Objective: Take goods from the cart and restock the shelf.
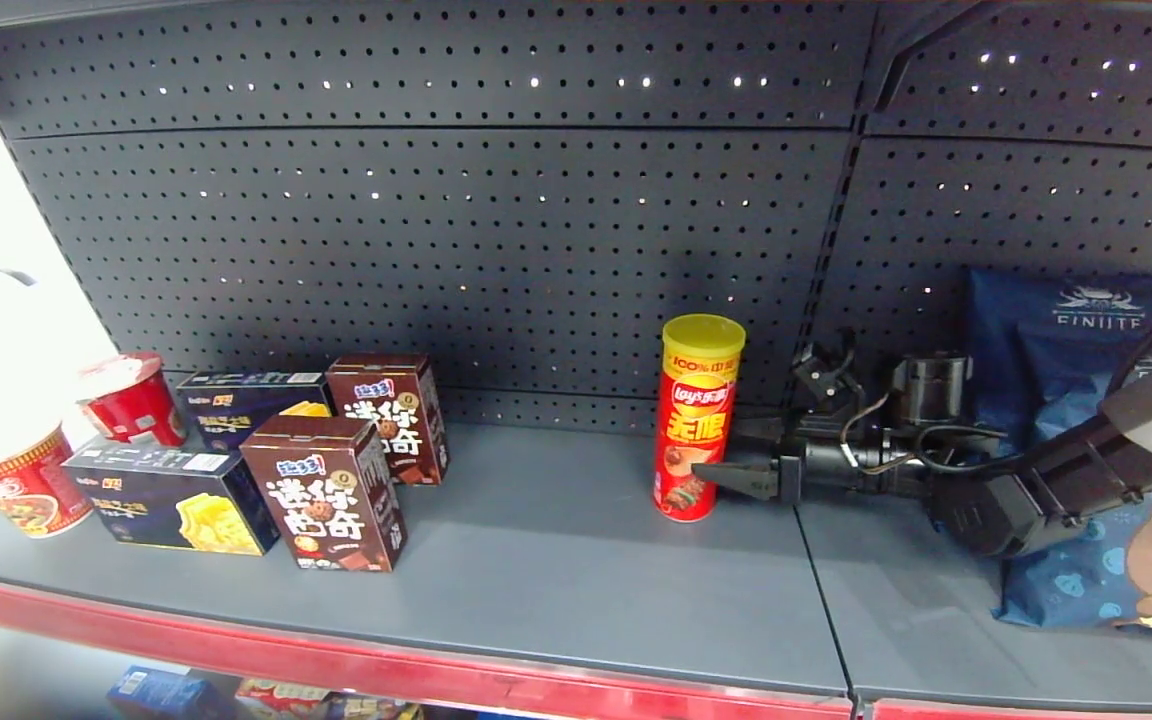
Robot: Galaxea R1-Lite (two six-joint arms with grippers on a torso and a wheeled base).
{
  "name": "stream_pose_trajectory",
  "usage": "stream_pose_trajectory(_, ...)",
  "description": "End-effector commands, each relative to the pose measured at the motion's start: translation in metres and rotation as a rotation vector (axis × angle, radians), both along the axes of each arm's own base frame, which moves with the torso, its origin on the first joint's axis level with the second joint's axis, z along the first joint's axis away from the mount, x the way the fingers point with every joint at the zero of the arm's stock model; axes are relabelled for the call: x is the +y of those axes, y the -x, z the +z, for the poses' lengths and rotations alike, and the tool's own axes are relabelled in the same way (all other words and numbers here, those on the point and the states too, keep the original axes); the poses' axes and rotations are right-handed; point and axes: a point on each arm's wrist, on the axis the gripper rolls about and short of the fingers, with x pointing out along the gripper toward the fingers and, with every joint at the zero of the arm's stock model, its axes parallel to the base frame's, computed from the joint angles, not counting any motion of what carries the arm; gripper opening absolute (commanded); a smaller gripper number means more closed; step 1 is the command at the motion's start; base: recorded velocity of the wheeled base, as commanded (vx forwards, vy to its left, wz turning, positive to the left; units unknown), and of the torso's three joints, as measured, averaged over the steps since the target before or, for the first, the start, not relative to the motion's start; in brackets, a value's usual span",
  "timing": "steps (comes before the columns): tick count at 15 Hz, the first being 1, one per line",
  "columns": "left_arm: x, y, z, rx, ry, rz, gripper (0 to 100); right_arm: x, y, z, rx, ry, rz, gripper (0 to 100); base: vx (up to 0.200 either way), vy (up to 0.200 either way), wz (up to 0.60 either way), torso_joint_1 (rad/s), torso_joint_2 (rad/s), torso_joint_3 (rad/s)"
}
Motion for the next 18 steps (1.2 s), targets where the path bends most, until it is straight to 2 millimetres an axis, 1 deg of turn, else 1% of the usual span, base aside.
stream_pose_trajectory(1, 0.000, 0.001, -0.001, 0.011, -0.001, 0.004, 0, 0.015, -0.004, -0.011, 0.014, 0.006, 0.027, 100, 0.000, 0.000, 0.00, 0.000, 0.00, 0.000)
stream_pose_trajectory(5, 0.001, 0.014, -0.008, 0.006, -0.002, 0.014, 0, 0.023, -0.011, -0.018, 0.014, 0.007, 0.035, 100, 0.000, 0.000, 0.00, 0.000, 0.00, 0.000)
stream_pose_trajectory(6, 0.002, 0.019, -0.011, 0.013, -0.003, 0.018, 0, 0.025, -0.016, -0.019, 0.003, 0.006, 0.032, 100, 0.000, 0.000, 0.00, 0.000, 0.00, 0.000)
stream_pose_trajectory(9, 0.002, 0.023, -0.011, 0.013, -0.003, 0.019, 0, 0.032, -0.022, -0.022, -0.004, 0.000, 0.045, 100, 0.000, 0.000, 0.00, 0.000, 0.00, 0.000)
stream_pose_trajectory(11, 0.002, 0.023, -0.010, 0.008, -0.004, 0.019, 0, 0.035, -0.021, -0.022, -0.005, -0.004, 0.055, 100, 0.000, 0.000, 0.00, 0.000, 0.00, 0.000)
stream_pose_trajectory(12, 0.002, 0.023, -0.010, 0.009, -0.005, 0.019, 0, 0.035, -0.021, -0.020, -0.007, -0.006, 0.052, 0, 0.000, 0.000, 0.00, 0.000, 0.00, 0.000)
stream_pose_trajectory(14, 0.002, 0.023, -0.011, 0.013, -0.005, 0.019, 0, 0.034, -0.018, -0.015, -0.003, -0.012, 0.048, 0, 0.000, 0.000, 0.00, 0.000, 0.00, 0.000)
stream_pose_trajectory(15, 0.002, 0.022, -0.012, 0.016, -0.005, 0.019, 0, 0.032, -0.013, -0.006, -0.017, -0.018, 0.047, 0, 0.000, 0.000, 0.00, 0.000, 0.00, 0.000)
stream_pose_trajectory(16, 0.002, 0.022, -0.013, 0.022, -0.007, 0.017, 0, 0.030, -0.005, 0.005, -0.030, -0.023, 0.047, 0, 0.000, 0.000, 0.00, 0.000, 0.00, 0.000)
stream_pose_trajectory(17, 0.002, 0.022, -0.014, 0.022, -0.006, 0.017, 0, 0.027, 0.002, 0.010, -0.033, -0.024, 0.047, 0, 0.000, 0.000, 0.00, 0.000, 0.00, 0.000)
stream_pose_trajectory(18, 0.002, 0.022, -0.014, 0.023, -0.006, 0.016, 0, 0.023, 0.015, 0.017, -0.031, -0.023, 0.047, 0, 0.000, 0.000, 0.00, 0.000, 0.00, 0.000)
